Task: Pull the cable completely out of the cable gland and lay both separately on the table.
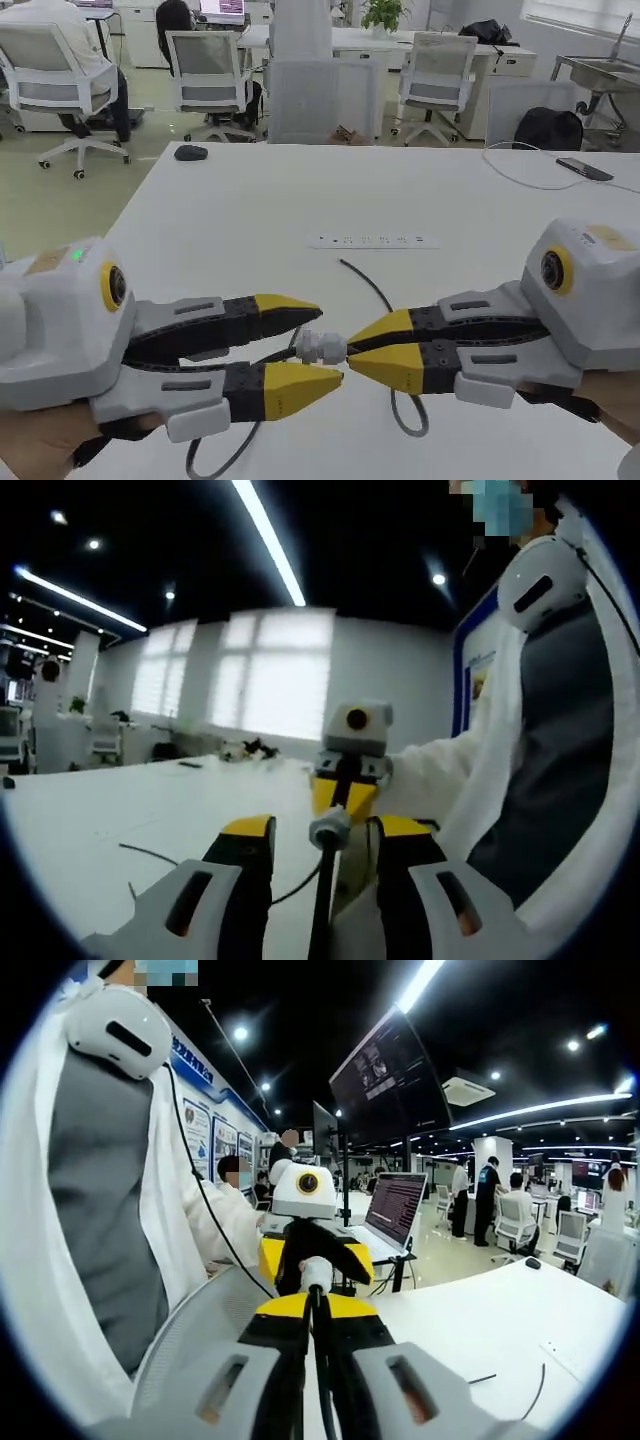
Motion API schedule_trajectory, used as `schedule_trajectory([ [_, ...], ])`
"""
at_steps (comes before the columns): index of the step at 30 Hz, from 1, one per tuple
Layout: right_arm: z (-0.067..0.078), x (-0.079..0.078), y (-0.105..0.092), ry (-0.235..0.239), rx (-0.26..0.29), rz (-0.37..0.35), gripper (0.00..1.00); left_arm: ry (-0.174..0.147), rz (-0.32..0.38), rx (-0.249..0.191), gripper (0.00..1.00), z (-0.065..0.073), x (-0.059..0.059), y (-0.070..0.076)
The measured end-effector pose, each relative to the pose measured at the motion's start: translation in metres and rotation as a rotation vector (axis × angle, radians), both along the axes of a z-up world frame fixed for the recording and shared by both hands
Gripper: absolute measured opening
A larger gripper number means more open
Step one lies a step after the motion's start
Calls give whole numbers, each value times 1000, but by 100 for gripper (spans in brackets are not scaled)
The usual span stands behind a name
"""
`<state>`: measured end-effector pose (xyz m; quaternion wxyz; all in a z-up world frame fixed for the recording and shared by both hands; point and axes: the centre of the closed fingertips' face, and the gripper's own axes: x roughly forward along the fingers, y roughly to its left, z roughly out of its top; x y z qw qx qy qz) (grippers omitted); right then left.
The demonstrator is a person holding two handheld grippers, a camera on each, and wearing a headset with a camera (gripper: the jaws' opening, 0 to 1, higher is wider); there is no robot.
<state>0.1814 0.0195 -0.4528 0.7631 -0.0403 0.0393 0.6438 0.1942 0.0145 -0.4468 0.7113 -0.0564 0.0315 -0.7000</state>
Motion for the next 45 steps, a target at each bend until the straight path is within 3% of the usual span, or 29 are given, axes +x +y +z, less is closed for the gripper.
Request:
schedule_trajectory([
  [5, 2, 1, 2, -1, 9, 0, 3, 20, -37, 18, 20, -8, -3, -5],
  [7, 2, 1, 2, -1, 8, -2, 3, 24, -39, 3, 17, -6, -3, -4],
  [15, -3, 0, 1, 9, 1, -10, 3, 29, -54, 4, 16, -8, -5, -5],
  [24, -16, 5, -8, -7, -69, -22, 3, 56, -27, -7, 16, -13, 5, 3],
  [36, -50, 10, -25, 40, -151, -48, 3, 70, 12, 9, 16, -22, 13, 13],
  [45, -70, 12, -38, 76, -176, -74, 3, 82, 23, 7, 16, -26, 15, 17],
])
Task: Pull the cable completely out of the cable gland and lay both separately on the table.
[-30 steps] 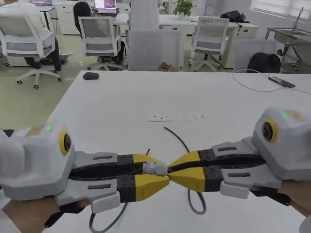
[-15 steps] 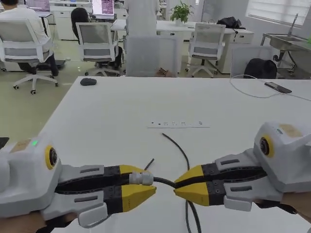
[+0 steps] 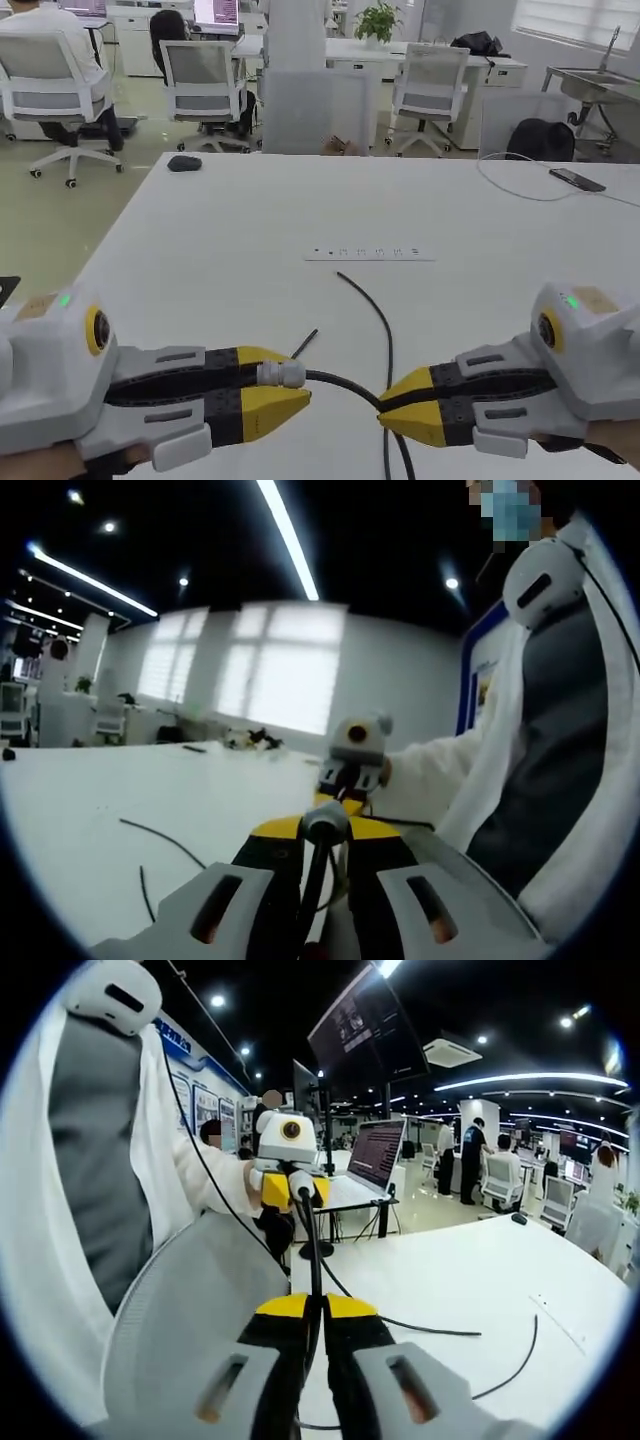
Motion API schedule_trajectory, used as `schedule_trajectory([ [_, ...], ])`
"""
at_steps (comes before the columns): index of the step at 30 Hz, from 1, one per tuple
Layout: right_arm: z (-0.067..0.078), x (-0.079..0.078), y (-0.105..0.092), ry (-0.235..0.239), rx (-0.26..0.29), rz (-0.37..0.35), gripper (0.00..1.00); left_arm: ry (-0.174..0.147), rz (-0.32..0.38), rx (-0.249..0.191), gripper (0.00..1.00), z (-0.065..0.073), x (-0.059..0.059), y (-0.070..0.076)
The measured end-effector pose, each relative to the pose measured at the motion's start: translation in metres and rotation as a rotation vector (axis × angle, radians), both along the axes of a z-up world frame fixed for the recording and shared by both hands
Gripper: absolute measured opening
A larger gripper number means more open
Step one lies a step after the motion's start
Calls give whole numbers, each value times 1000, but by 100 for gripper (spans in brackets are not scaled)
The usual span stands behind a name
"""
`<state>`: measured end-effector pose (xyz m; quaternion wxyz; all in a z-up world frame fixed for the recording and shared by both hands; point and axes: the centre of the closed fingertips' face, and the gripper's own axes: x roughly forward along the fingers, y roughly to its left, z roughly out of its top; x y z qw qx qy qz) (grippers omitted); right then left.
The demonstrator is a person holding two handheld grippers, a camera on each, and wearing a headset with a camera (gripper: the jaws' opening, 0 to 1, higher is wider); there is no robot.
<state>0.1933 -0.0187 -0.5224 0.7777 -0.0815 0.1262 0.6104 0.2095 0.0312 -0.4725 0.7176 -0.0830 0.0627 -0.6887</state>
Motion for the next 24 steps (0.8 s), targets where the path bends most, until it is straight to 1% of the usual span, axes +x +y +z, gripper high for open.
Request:
schedule_trajectory([
  [2, -4, 1, -4, 9, -3, -8, 3, 3, 2, 2, 16, -1, 1, 0],
  [4, -8, 2, -7, 18, -4, -16, 3, -3, 5, 10, 16, -2, 1, -1],
  [6, -14, 3, -11, 22, -17, -26, 3, 0, 12, 15, 16, -4, 2, -2],
  [8, -17, 4, -16, 31, -16, -43, 3, 1, 14, 19, 16, -5, 2, -2],
  [10, -16, 3, -17, 38, -14, -47, 3, 1, 13, 27, 16, -6, 1, -3],
  [11, -16, 2, -17, 37, -22, -47, 3, -6, 11, 33, 16, -7, -1, -5],
  [14, -18, -1, -18, 32, -44, -45, 3, -4, 10, 41, 16, -9, -2, -6],
  [17, -18, -4, -19, 49, -46, -47, 4, -6, 11, 59, 16, -12, -2, -7],
  [18, -16, -4, -19, 52, -40, -55, 5, -7, 11, 60, 16, -12, -1, -7],
  [21, -7, -2, -18, 49, -26, -77, 16, -12, 16, 52, 16, -10, -1, -8],
  [22, 4, 0, -15, 28, 0, -84, 17, -9, 16, 49, 16, -10, -1, -9],
  [23, 13, 1, -10, 21, 36, -87, 16, -10, 15, 50, 16, -11, -1, -11],
  [24, 27, -1, -2, 25, 85, -83, 16, -16, 11, 60, 16, -13, -2, -13],
])
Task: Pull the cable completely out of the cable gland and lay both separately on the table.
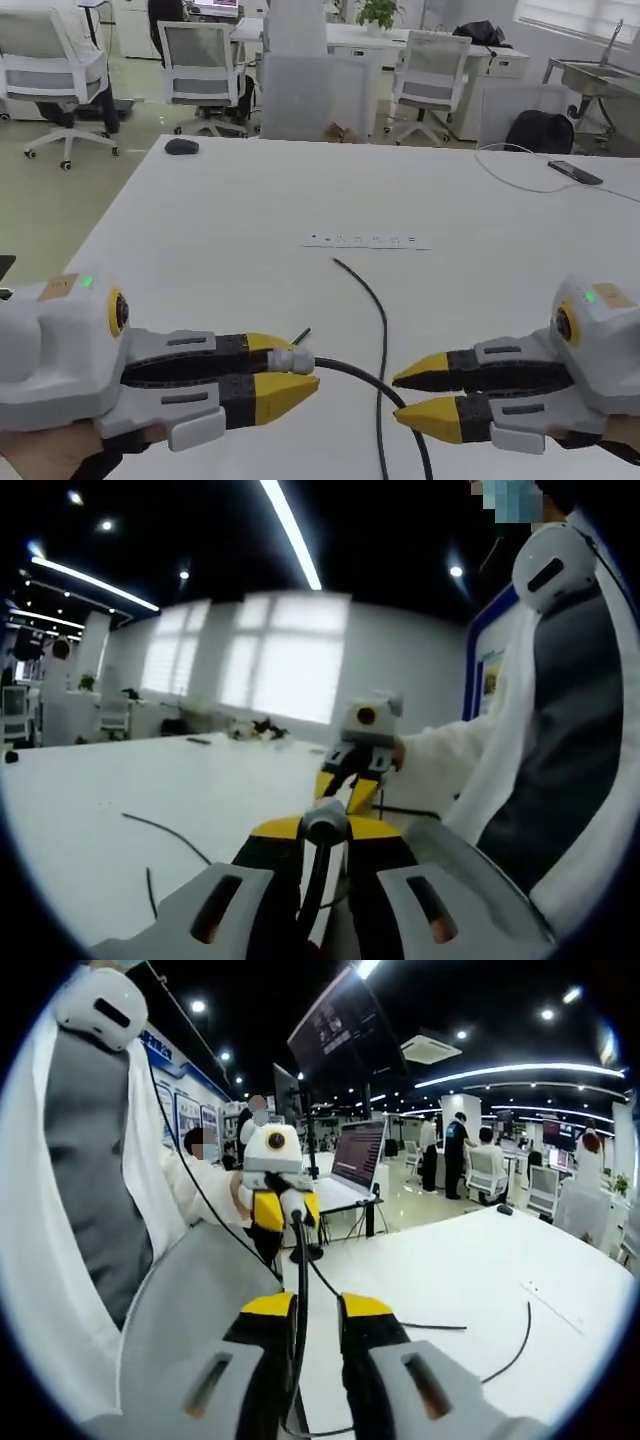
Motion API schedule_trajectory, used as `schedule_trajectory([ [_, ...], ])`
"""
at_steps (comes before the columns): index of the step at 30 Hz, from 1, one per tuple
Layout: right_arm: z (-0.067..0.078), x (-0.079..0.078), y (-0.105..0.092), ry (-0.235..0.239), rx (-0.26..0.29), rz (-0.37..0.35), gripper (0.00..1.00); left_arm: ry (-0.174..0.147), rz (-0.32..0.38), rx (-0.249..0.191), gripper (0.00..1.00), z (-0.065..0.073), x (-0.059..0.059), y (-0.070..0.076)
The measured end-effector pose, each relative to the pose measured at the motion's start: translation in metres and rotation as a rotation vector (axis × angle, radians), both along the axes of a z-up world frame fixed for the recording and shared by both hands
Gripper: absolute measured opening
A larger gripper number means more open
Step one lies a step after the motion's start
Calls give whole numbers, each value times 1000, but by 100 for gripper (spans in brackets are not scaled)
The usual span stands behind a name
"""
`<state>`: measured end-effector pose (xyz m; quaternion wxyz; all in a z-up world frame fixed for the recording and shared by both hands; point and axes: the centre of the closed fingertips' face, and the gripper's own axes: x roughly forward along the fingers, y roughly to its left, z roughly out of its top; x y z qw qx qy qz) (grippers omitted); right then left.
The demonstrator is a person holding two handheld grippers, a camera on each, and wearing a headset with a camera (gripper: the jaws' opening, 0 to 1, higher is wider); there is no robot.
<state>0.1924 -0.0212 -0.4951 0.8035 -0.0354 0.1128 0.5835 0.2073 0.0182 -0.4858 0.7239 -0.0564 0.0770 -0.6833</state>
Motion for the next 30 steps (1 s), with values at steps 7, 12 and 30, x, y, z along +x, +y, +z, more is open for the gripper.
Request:
schedule_trajectory([
  [7, 21, -3, 32, -33, -3, 51, 19, 25, -9, -31, 16, 1, -3, -8],
  [12, 10, 1, 40, -65, -35, 67, 4, 51, -9, -35, 16, 6, 2, -2],
  [30, 8, 16, 38, -93, -98, 98, 3, 59, -10, -9, 16, 4, 16, 5],
])
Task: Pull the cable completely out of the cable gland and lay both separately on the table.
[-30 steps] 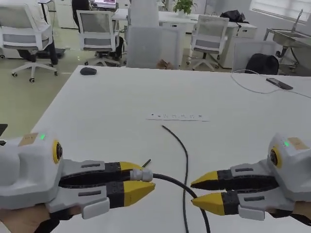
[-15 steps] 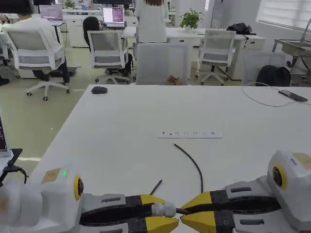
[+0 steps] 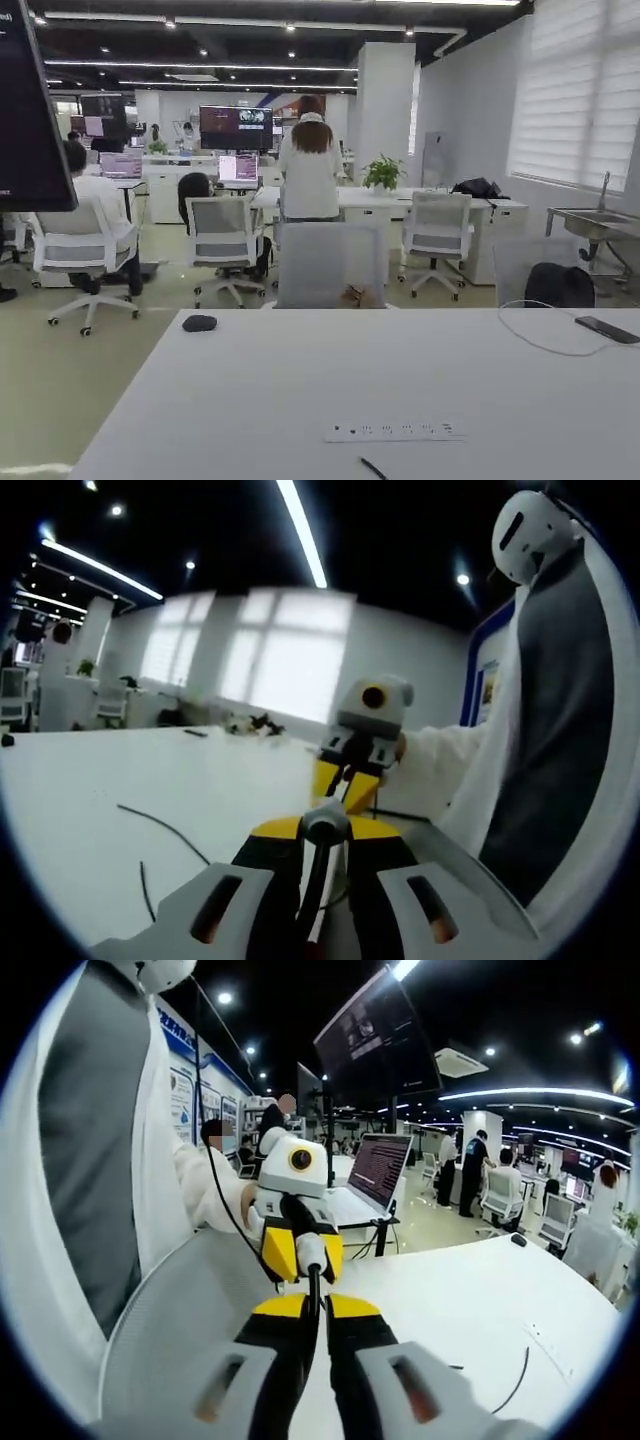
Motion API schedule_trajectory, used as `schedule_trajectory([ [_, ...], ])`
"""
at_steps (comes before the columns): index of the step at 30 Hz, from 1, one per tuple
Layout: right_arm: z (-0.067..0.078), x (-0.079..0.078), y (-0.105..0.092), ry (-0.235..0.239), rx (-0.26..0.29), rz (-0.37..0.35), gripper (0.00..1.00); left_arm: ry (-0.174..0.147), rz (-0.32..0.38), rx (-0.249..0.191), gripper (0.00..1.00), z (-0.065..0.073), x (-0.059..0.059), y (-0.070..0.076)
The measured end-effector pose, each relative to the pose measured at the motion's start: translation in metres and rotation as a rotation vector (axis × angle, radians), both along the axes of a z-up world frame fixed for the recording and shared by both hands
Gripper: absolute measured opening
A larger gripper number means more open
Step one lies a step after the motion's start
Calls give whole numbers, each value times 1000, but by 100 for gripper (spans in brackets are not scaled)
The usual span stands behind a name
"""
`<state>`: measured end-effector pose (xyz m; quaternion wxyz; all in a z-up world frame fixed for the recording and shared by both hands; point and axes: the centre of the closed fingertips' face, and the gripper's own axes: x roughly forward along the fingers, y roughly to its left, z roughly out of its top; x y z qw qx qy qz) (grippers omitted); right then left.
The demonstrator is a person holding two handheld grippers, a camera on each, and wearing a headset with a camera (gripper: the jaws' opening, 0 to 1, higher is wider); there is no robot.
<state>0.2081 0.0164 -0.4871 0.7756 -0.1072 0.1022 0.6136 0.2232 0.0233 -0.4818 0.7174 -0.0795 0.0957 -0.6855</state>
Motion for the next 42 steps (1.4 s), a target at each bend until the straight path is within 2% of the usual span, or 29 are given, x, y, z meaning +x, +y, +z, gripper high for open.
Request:
schedule_trajectory([
  [6, 3, 6, 2, 8, -12, 4, 3, -17, 6, -12, 16, 3, 4, 2],
  [13, 4, 7, 7, -4, -42, 10, 3, -13, 13, -35, 16, 4, 6, 7],
  [18, 2, 11, 5, 6, -40, 7, 3, -33, 21, -31, 16, 6, 7, 8],
  [21, 3, 11, 5, -3, -41, 12, 3, -41, 26, -30, 16, 7, 8, 11],
  [24, 1, 12, 5, -1, -40, 13, 3, -36, 39, -22, 16, 5, 9, 15],
  [28, 0, 11, 6, -50, -59, 26, 3, -39, 34, -29, 16, 4, 5, 21],
  [31, 0, 9, 7, -50, -64, 22, 3, -37, 26, -40, 16, 6, 6, 25],
  [36, 1, 8, -3, -72, -81, -15, 3, -37, -1, -59, 16, 12, 4, 28],
  [42, -5, 8, -13, -66, -87, -48, 3, -36, 16, -77, 16, 14, 5, 37],
])
